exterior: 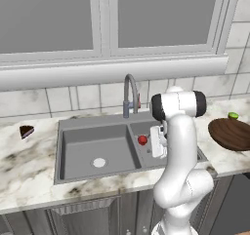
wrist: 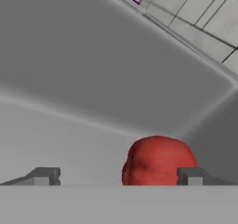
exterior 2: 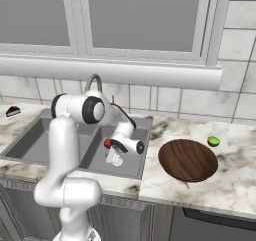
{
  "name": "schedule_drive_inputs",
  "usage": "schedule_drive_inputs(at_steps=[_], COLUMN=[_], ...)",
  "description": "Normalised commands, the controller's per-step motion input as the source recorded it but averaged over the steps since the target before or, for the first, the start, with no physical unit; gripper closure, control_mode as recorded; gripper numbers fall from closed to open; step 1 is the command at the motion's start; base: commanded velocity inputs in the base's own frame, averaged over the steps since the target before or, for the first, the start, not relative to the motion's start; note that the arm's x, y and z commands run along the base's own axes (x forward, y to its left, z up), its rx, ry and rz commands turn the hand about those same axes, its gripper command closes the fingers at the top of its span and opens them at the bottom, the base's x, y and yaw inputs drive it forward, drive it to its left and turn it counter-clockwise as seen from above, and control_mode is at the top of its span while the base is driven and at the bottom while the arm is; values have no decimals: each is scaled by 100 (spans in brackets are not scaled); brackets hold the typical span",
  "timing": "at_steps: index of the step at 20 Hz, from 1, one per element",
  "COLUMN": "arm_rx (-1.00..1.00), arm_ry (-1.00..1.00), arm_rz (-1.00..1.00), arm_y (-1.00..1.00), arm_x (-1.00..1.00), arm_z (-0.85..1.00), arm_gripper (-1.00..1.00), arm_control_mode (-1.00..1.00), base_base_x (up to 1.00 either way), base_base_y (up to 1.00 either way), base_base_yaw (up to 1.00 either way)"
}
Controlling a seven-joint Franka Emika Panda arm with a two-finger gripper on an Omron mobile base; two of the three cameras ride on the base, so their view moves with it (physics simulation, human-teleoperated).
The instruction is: Pick the bell pepper from the sink and place it in the bowl. Then pick the bowl and place it in the microwave. Then close the microwave door and press the start button.
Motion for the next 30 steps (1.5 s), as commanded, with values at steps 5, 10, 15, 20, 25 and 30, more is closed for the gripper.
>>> schedule_drive_inputs(at_steps=[5, 10, 15, 20, 25, 30], arm_rx=[0, 0, 0, 0, 0, 0], arm_ry=[1, 1, 1, 0, 0, -7], arm_rz=[0, 0, 0, 0, 0, 0], arm_y=[0, 1, 3, 13, 14, 0], arm_x=[64, 68, 54, 30, 2, -35], arm_z=[-18, -20, -33, -20, 0, 46], arm_gripper=[-100, -100, -100, 100, 100, 100], arm_control_mode=[-100, -100, -100, -100, -100, -100], base_base_x=[0, 0, 0, 0, 0, 0], base_base_y=[0, 0, 0, 0, 0, 0], base_base_yaw=[0, 0, 0, 0, 0, 0])
